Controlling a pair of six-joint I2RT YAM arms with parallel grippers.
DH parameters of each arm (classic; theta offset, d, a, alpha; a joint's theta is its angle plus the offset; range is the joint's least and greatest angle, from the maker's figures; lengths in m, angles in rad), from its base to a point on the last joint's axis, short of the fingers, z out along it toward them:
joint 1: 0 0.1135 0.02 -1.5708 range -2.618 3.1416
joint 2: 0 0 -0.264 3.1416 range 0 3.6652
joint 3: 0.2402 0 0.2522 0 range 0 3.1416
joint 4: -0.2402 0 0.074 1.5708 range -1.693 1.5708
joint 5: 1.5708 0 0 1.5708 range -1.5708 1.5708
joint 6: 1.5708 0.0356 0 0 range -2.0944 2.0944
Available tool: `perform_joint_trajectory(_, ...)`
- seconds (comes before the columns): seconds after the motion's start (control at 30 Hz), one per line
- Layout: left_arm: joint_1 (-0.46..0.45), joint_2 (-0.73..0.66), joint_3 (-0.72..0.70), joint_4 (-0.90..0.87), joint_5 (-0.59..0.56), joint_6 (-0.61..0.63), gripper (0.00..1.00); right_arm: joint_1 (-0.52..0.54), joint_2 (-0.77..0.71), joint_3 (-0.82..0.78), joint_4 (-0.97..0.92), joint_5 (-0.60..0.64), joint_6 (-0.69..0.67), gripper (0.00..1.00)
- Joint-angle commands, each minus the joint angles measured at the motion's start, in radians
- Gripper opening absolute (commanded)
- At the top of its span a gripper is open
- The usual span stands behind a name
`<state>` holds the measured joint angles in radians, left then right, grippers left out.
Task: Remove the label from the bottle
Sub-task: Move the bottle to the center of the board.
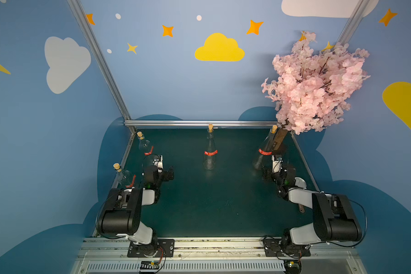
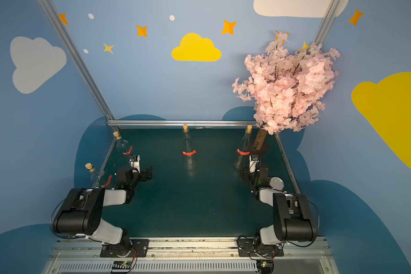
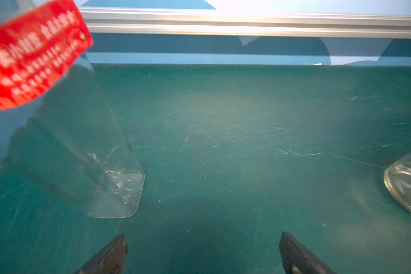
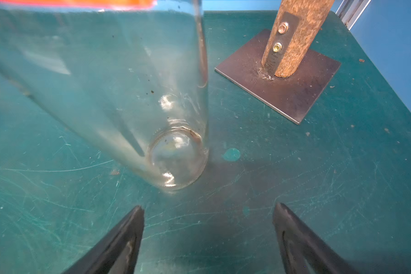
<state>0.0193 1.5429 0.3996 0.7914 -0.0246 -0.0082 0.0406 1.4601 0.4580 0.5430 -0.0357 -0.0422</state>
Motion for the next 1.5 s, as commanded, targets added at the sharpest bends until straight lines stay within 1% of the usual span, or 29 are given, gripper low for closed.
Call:
perform_joint_trajectory(0.0,0.002,-0.001,0.001,0.026,0.01,-0.006,0.99,-0.005,0.012,0.025,0.027,-0.009,-0.007,0.86)
perform_joint_trajectory(0.8,0.001,-0.002,0.003,0.024,0.009,-0.005,0.99,-0.003,0.012,0.024,0.028,-0.002,-0.006,0.86)
perform_joint_trajectory(0.87,0.002,-0.001,0.003,0.025,0.01,-0.008,1.0,-0.003,0.01,0.025,0.024,0.025,0.005,0.86)
perform_joint_trajectory(1.0,0.002,-0.005,0.001,0.024,0.011,-0.004,0.99,0.004,0.008,0.022,0.028,0.038,0.005,0.86)
perform_joint_trajectory(1.03,0.001,-0.007,-0.001,0.031,0.013,-0.004,0.99,0.018,0.0,0.014,0.037,0.08,0.006,0.86)
perform_joint_trajectory(1.07,-0.001,-0.017,-0.004,0.034,0.023,0.005,0.99,0.052,-0.024,-0.009,0.057,0.151,-0.001,0.86)
perform_joint_trajectory(1.13,-0.013,-0.061,-0.001,-0.002,0.04,0.033,0.99,0.079,-0.075,-0.108,0.221,0.191,-0.017,0.86)
perform_joint_trajectory(1.17,-0.034,-0.097,0.01,-0.054,0.027,0.049,0.99,0.096,-0.124,-0.141,0.245,0.19,-0.022,0.86)
perform_joint_trajectory(1.2,-0.056,-0.137,0.029,-0.134,0.006,0.056,0.99,0.119,-0.183,-0.143,0.195,0.193,-0.043,0.86)
perform_joint_trajectory(1.27,-0.088,-0.203,0.074,-0.304,-0.002,0.061,0.99,0.168,-0.319,-0.091,-0.047,0.25,-0.013,0.86)
perform_joint_trajectory(1.3,-0.107,-0.23,0.082,-0.352,-0.006,0.07,0.99,0.181,-0.388,-0.074,-0.145,0.246,0.0,0.86)
perform_joint_trajectory(1.33,-0.129,-0.253,0.081,-0.375,-0.018,0.084,0.99,0.195,-0.442,-0.076,-0.182,0.24,0.001,0.86)
perform_joint_trajectory(1.47,-0.272,-0.354,0.067,-0.414,-0.079,0.141,0.99,0.26,-0.704,-0.121,-0.296,0.23,0.017,0.86)
